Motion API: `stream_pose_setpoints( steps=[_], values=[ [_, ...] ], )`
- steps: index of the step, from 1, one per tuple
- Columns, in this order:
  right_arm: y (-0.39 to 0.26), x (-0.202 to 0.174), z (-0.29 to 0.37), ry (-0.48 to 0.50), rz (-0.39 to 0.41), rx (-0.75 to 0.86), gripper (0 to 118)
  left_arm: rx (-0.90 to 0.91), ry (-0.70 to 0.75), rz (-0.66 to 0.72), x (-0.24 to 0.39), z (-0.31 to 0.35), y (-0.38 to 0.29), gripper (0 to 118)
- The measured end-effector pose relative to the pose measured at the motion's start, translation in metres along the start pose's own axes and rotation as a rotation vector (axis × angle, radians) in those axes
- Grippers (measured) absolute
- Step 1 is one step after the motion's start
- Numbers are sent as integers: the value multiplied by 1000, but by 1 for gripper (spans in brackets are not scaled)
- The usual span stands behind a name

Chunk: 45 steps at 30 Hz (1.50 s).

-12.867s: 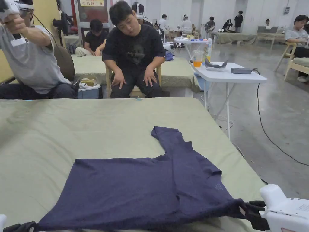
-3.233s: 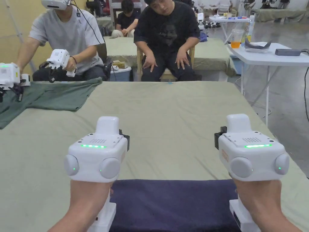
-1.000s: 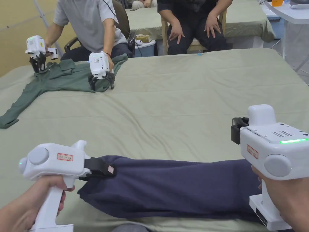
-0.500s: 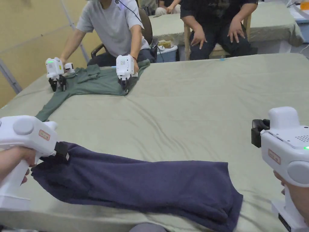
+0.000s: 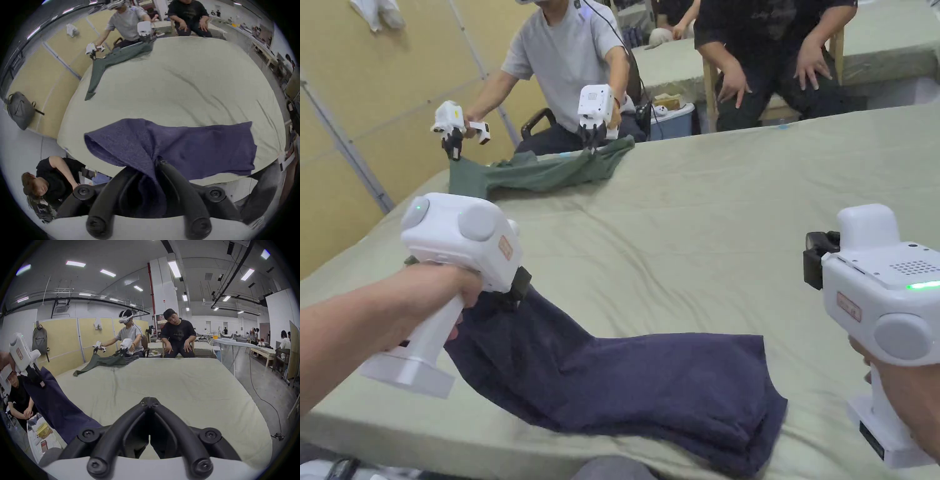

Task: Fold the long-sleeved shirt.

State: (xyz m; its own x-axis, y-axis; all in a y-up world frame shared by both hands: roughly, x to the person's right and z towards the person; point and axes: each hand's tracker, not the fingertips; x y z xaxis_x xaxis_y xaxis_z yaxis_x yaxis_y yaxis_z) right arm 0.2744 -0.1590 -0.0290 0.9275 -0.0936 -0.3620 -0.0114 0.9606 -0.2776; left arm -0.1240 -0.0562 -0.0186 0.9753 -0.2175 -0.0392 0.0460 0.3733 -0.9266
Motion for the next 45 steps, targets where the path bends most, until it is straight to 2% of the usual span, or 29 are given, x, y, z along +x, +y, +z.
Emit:
stream_pose_setpoints(
  steps=[3, 6, 12, 15, 25, 26, 27, 28, 29, 30, 31, 33, 36, 37, 38, 39, 40, 41, 43, 45],
  values=[
    [-1, 9, 8, 18, -18, 10, 9, 4, -42, 10, 47, -1, 5, 12],
    [-4, 22, 16, 22, -30, 12, 9, -38, -95, -37, 94, -13, 6, 12],
    [-16, 55, 35, -4, -51, 20, 9, -84, -79, -75, 181, -53, 12, 12],
    [-24, 72, 44, -24, -72, 22, 9, -116, -63, -156, 218, -69, 11, 12],
    [-47, 109, 57, -107, -124, -18, 9, -180, -112, -192, 280, -95, 5, 13],
    [-47, 109, 57, -111, -127, -22, 9, -187, -108, -198, 279, -98, 5, 19],
    [-47, 109, 57, -111, -128, -25, 9, -180, -156, -181, 277, -98, 5, 43],
    [-48, 109, 57, -113, -129, -30, 9, -182, -244, -154, 269, -94, 7, 102],
    [-47, 109, 58, -115, -124, -33, 9, -185, -274, -147, 262, -89, 8, 118],
    [-48, 108, 58, -117, -116, -33, 9, -102, -388, -129, 250, -73, 12, 118],
    [-48, 107, 58, -118, -110, -32, 9, -82, -361, -96, 240, -59, 13, 112],
    [-46, 106, 56, -122, -100, -37, 9, -35, -483, -104, 214, -37, 19, 114],
    [-42, 103, 55, -125, -99, -39, 9, 56, -383, -70, 191, -23, 17, 112],
    [-41, 102, 54, -125, -103, -39, 9, 50, -343, -68, 189, -27, 16, 93],
    [-41, 101, 53, -124, -106, -38, 9, 44, -350, -75, 188, -36, 13, 57],
    [-40, 100, 52, -122, -108, -37, 9, 45, -320, -57, 188, -50, 14, 12],
    [-40, 98, 52, -121, -108, -36, 9, 12, -273, -52, 193, -62, 11, 6],
    [-40, 97, 51, -121, -107, -37, 9, -8, -262, -27, 201, -75, 5, 6],
    [-41, 96, 52, -120, -105, -42, 9, -52, -396, -50, 212, -102, 4, 6],
    [-43, 95, 52, -126, -101, -51, 9, -105, -423, -36, 236, -124, 2, 6]
  ],
)
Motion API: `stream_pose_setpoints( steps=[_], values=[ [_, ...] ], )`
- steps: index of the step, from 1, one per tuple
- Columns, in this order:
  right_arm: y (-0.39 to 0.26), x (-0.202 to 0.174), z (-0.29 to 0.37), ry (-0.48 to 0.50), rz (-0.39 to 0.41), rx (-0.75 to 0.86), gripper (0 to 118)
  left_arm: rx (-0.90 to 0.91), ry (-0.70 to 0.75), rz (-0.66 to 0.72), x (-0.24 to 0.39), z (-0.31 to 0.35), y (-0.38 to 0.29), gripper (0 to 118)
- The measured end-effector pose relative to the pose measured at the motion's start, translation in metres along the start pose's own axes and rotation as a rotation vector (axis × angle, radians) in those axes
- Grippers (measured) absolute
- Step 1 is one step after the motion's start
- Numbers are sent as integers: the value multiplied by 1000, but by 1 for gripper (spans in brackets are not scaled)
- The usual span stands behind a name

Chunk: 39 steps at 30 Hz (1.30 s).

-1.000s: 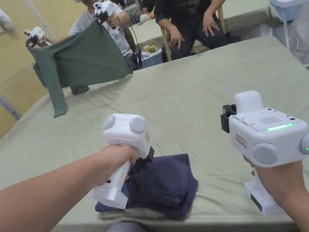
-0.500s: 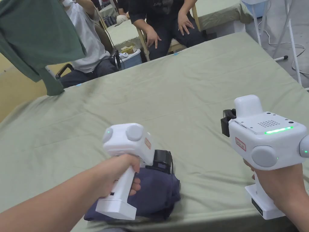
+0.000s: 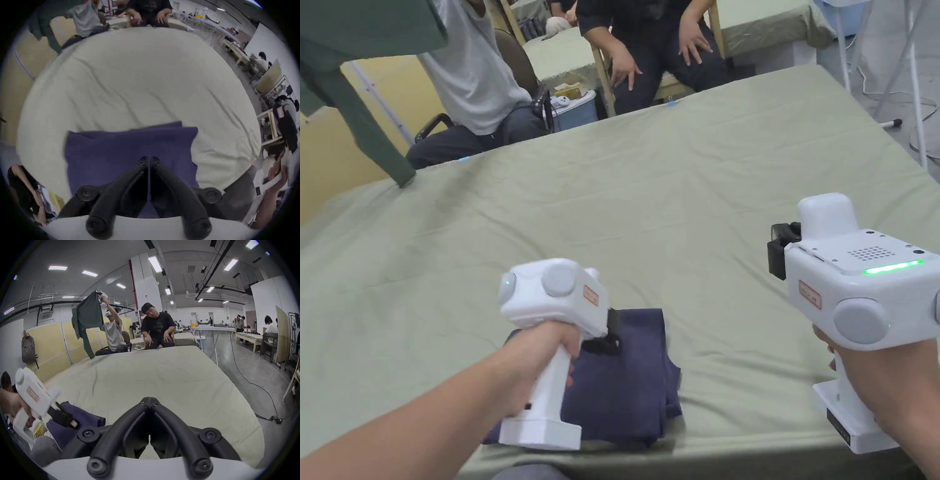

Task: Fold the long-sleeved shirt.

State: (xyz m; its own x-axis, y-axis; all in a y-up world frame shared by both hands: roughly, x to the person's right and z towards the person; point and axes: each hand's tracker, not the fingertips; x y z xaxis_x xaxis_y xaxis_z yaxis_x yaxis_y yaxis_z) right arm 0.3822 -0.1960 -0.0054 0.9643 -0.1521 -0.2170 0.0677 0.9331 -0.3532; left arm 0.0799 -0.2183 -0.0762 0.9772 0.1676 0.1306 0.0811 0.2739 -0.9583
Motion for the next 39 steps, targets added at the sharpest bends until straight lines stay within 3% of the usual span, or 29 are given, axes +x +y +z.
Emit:
stream_pose_setpoints(
  steps=[4, 8, 11, 14, 17, 21, 25, 32, 34, 36, 38, 39],
  values=[
    [-6, 2, 0, -19, 21, -31, 9, 23, 42, -35, 36, -21, -6, 6],
    [-8, 4, 1, -34, 34, -46, 9, 51, -31, -88, 62, -24, -2, 6],
    [-5, 3, 1, -45, 42, -60, 9, 79, -70, -27, 61, -21, 0, 6],
    [5, -2, 4, -58, 57, -50, 9, 247, -76, -75, 59, 10, -4, 6],
    [26, -16, 5, -100, 118, -3, 9, 544, 8, -90, 50, 65, -15, 6],
    [68, -47, 10, -115, 128, 120, 9, 952, 151, -83, 39, 131, -40, 6],
    [86, -79, 20, -183, 196, 220, 9, 1228, 364, -110, 25, 155, -68, 6],
    [82, -106, 20, -165, 188, 248, 9, 1263, 384, -26, -16, 164, -86, 6],
    [81, -108, 16, -83, 149, 217, 9, 1252, 387, -39, -27, 159, -89, 6],
    [79, -101, 6, 134, 32, 127, 9, 1227, 428, -61, -37, 154, -92, 6],
    [70, -90, -15, 438, -164, -51, 9, 1229, 411, -36, -50, 151, -98, 6],
    [58, -83, -34, 603, -309, -175, 9, 1217, 396, -14, -56, 148, -101, 6]
  ],
)
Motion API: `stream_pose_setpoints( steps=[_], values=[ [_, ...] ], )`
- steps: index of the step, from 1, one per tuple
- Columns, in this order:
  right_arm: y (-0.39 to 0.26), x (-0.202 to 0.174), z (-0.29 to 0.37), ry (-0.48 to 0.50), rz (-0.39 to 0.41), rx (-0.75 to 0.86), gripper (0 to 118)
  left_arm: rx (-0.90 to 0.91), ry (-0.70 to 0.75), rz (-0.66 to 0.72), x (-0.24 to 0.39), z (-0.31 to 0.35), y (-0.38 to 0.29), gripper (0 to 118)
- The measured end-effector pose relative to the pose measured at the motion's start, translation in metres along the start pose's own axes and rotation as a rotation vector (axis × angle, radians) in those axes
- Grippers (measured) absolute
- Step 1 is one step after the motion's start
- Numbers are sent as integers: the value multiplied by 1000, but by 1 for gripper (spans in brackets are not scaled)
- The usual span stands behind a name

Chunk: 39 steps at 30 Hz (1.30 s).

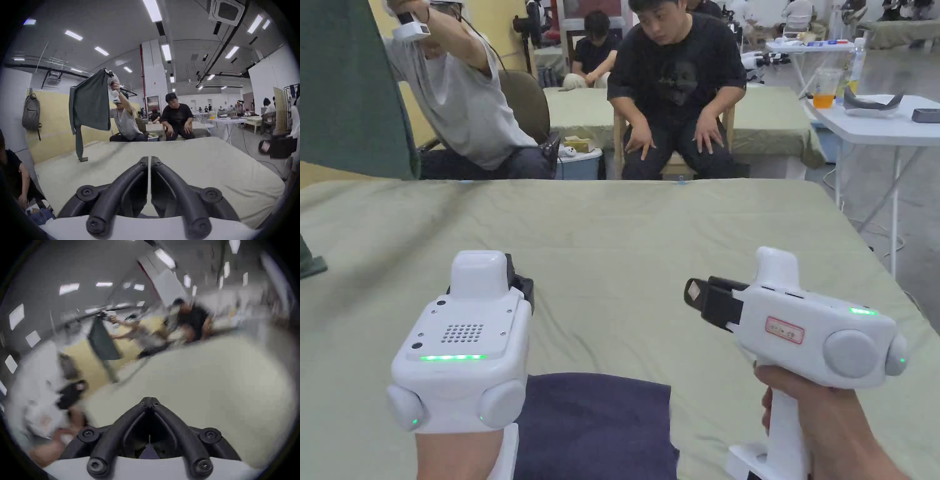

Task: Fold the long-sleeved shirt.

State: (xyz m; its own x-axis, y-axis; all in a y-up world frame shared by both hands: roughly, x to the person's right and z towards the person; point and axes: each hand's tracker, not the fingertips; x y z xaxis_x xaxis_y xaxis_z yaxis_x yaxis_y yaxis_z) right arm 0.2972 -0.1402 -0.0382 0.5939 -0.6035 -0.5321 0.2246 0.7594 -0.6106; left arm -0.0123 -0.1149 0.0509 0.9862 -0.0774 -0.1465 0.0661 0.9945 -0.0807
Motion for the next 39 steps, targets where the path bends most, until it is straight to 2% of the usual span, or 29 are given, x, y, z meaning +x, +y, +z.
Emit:
stream_pose_setpoints(
  steps=[2, 3, 6, 8, 10, 12, 16, 18, 19, 21, 23, 25, 26, 27, 29, 32, 34, 36, 38, 39],
  values=[
    [-18, 32, -32, 191, -313, -232, 9, -17, 31, -9, -12, -1, -8, 6],
    [-37, 45, -49, 212, -413, -294, 9, -35, 34, 0, -19, -2, -13, 6],
    [-82, 59, -83, 136, -389, -372, 9, -68, 61, -7, -37, -3, -24, 6],
    [-110, 73, -104, 134, -509, -459, 9, -90, 70, -10, -49, -3, -30, 6],
    [-125, 84, -112, 70, -520, -454, 9, -111, 73, -16, -60, -4, -36, 6],
    [-138, 98, -116, 38, -583, -452, 9, -145, 75, -26, -71, -4, -41, 6],
    [-142, 109, -114, 82, -604, -431, 9, -226, 19, -41, -89, -11, -50, 6],
    [-140, 107, -114, 81, -605, -434, 9, -316, -84, -2, -104, -24, -54, 8],
    [-138, 102, -115, 73, -587, -442, 9, -370, -166, 38, -115, -33, -56, 36],
    [-136, 100, -114, 65, -561, -451, 9, -571, -400, 173, -142, -61, -66, 117],
    [-136, 101, -115, 60, -566, -455, 9, -763, -485, 242, -159, -91, -90, 118],
    [-136, 98, -115, 54, -557, -456, 9, -790, -550, 361, -178, -105, -141, 118],
    [-137, 102, -117, 51, -550, -456, 9, -876, -575, 429, -188, -115, -164, 118],
    [-137, 102, -117, 49, -549, -456, 9, -922, -653, 539, -188, -123, -134, 118],
    [-136, 102, -118, 45, -554, -455, 9, -987, -824, 673, -189, -132, -151, 118],
    [-134, 99, -120, 30, -545, -455, 9, -1045, -794, 620, -174, -141, -175, 118],
    [-134, 96, -120, 21, -536, -456, 9, -1063, -864, 610, -160, -144, -180, 118],
    [-134, 96, -120, 19, -530, -454, 9, -1020, -898, 646, -167, -154, -185, 118],
    [-136, 97, -120, 23, -533, -448, 9, -1054, -921, 760, -164, -164, -190, 118],
    [-138, 98, -120, 28, -539, -443, 9, -1047, -947, 725, -149, -158, -187, 118]
  ],
)
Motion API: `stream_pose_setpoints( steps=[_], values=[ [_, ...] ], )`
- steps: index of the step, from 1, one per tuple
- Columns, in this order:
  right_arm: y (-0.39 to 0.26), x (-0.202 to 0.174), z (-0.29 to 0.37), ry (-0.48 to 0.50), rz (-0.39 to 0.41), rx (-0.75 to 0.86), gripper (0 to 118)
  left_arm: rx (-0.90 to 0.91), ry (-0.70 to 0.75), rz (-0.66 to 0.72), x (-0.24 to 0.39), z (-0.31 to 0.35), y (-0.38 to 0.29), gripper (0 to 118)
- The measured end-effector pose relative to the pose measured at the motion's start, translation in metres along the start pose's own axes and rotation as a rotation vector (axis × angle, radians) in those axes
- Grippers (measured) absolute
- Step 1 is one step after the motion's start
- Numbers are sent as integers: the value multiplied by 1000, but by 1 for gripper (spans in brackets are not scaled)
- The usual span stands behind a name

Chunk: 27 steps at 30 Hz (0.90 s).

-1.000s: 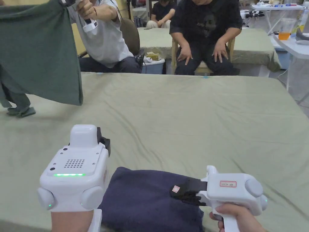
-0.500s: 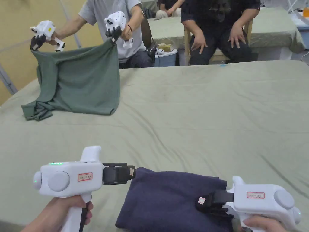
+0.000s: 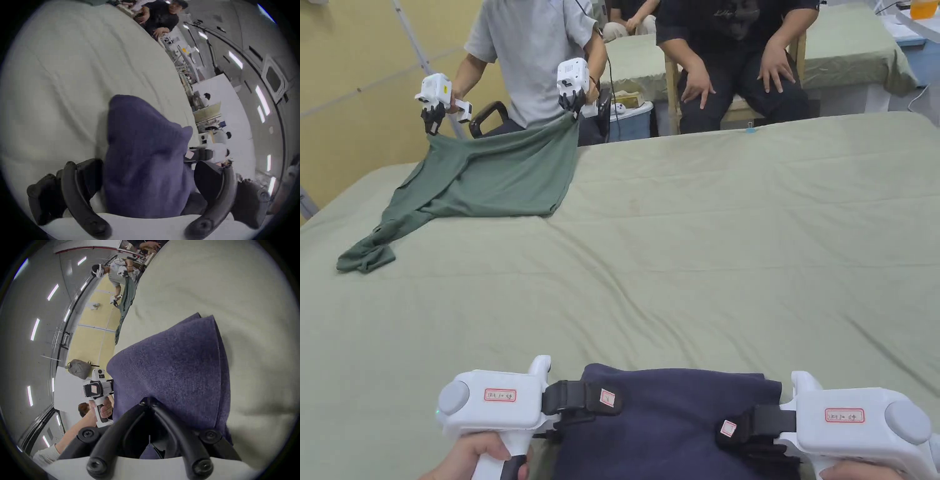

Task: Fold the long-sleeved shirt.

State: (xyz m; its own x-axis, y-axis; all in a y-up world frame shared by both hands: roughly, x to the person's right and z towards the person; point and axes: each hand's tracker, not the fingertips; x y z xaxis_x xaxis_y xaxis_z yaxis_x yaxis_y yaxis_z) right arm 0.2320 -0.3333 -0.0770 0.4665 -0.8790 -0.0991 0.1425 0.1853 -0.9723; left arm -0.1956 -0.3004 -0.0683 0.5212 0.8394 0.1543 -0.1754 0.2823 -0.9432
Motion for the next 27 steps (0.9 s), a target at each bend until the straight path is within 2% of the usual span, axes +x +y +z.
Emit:
stream_pose_setpoints(
  steps=[2, 3, 5, 7, 9, 13, 15, 17, 20, 23, 25, 26, 27],
  values=[
    [-1, 3, 0, 12, -8, 7, 9, -70, 1, -101, 11, -19, -2, 116],
    [-2, 5, 0, 17, -10, 11, 9, -89, -1, -128, 14, -24, -2, 111],
    [-2, 5, 1, 21, -14, 15, 9, -51, -15, -103, -5, -18, 5, 24],
    [-2, 4, 1, 11, -12, 16, 9, -70, 16, -28, -21, -23, 4, 25],
    [-2, -1, 1, 1, 8, 11, 9, -40, -19, -63, -22, -24, 1, 25],
    [4, -19, 14, 10, -8, 0, 9, -50, 0, -90, -2, -12, 0, 23],
    [8, -40, 27, 36, 52, 0, 9, -97, 86, -128, 10, -2, 5, 22],
    [12, -58, 35, 17, 74, 7, 9, -110, 133, -138, 24, 9, 10, 22],
    [11, -76, 41, 10, 95, 14, 9, -82, 226, -181, 48, 25, 10, 22],
    [7, -82, 37, -10, 101, 14, 9, -64, 263, -116, 54, 41, 13, 22],
    [3, -84, 30, -28, 108, 6, 9, -35, 367, -86, 54, 56, 14, 21],
    [2, -87, 26, -32, 107, 5, 9, -31, 384, -136, 55, 63, 16, 21],
    [2, -89, 20, -33, 106, 0, 9, -46, 374, -122, 52, 72, 18, 21]
  ],
)
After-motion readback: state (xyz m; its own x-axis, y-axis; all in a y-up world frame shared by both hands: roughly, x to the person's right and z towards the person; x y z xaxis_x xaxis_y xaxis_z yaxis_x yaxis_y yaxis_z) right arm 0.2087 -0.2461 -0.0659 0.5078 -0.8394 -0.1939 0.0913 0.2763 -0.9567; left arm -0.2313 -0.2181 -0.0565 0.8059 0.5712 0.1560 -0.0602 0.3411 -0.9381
